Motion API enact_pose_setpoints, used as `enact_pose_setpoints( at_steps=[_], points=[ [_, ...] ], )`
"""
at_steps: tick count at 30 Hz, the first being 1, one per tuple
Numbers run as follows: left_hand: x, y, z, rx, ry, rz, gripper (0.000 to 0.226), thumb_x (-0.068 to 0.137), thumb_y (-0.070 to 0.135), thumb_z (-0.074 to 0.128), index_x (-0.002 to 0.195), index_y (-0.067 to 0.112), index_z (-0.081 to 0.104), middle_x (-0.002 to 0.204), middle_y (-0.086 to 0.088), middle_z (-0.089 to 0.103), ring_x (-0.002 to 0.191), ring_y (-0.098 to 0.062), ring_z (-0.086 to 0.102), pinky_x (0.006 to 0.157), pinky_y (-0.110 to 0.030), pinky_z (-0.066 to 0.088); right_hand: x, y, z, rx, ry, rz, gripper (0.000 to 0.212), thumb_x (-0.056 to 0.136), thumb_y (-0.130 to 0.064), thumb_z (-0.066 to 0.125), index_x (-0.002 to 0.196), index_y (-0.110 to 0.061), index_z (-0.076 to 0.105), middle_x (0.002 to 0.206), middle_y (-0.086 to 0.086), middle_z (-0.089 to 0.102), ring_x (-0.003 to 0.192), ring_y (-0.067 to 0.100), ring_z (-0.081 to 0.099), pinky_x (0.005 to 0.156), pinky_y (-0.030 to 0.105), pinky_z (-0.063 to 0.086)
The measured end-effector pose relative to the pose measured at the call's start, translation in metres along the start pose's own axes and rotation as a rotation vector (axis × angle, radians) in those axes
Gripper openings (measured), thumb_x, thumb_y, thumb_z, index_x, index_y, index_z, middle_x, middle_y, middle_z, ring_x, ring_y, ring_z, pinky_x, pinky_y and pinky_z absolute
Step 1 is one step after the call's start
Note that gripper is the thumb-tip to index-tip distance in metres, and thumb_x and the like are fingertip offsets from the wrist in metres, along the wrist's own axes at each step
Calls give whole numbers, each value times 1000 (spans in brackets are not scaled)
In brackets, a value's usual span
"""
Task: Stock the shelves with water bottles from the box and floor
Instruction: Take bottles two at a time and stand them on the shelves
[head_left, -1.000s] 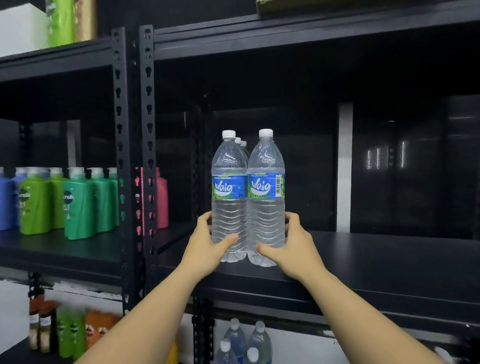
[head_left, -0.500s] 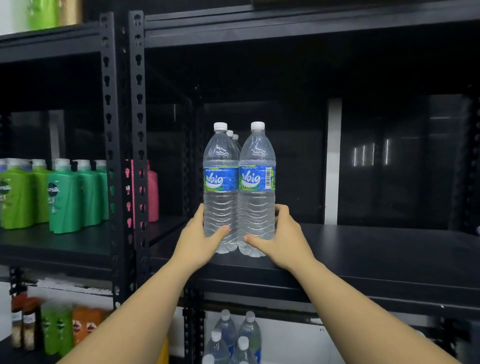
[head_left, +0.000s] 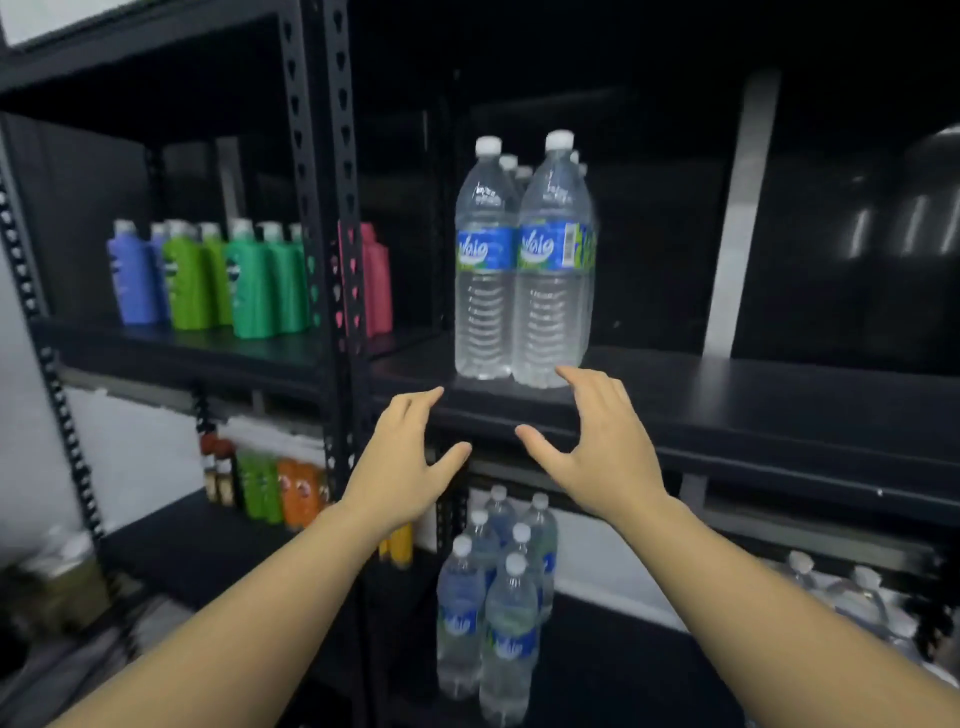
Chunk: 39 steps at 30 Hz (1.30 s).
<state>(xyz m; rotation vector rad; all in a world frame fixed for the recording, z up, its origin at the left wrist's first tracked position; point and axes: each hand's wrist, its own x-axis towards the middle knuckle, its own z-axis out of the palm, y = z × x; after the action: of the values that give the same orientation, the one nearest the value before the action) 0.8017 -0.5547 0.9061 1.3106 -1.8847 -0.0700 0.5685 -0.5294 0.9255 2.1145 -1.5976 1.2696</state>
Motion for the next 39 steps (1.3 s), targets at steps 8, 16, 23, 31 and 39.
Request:
enact_pose_setpoints(
  at_steps=[8,16,23,31,39],
  points=[
    [-168,-35,44,255,-152,-154,77,96,51,65,158,14,37,153,-4,43,143,-25,41,118,-37,36,-147,26,50,39,-382,-82,75,93,-57,68,152,-15,49,152,1,54,141,24,47,113,37,41],
    [-365,-83,92,279,-417,-500,77,98,51,62,160,14,34,153,-5,41,143,-27,39,114,-40,40,-311,40,125,68,-744,-65,78,96,-63,59,157,-16,44,157,1,50,147,22,41,119,39,38],
    [-495,-142,133,262,-626,-732,77,101,56,53,162,17,27,158,-5,36,146,-28,35,115,-40,37,-429,42,190,127,-998,60,80,94,-60,65,156,-13,46,156,3,51,144,24,44,117,39,40],
    [-610,-229,198,144,-787,-847,77,99,58,54,161,20,30,158,-2,37,147,-25,34,117,-38,36,-544,34,280,122,-1165,261,73,93,-58,69,152,-19,50,151,2,55,139,23,50,108,35,44],
    [-678,-325,311,1,-793,-885,76,92,60,66,155,24,42,149,-3,47,141,-25,41,113,-39,41,-621,71,433,149,-1209,385,67,95,-54,68,149,-17,54,145,9,58,136,31,52,110,39,45]
  ],
)
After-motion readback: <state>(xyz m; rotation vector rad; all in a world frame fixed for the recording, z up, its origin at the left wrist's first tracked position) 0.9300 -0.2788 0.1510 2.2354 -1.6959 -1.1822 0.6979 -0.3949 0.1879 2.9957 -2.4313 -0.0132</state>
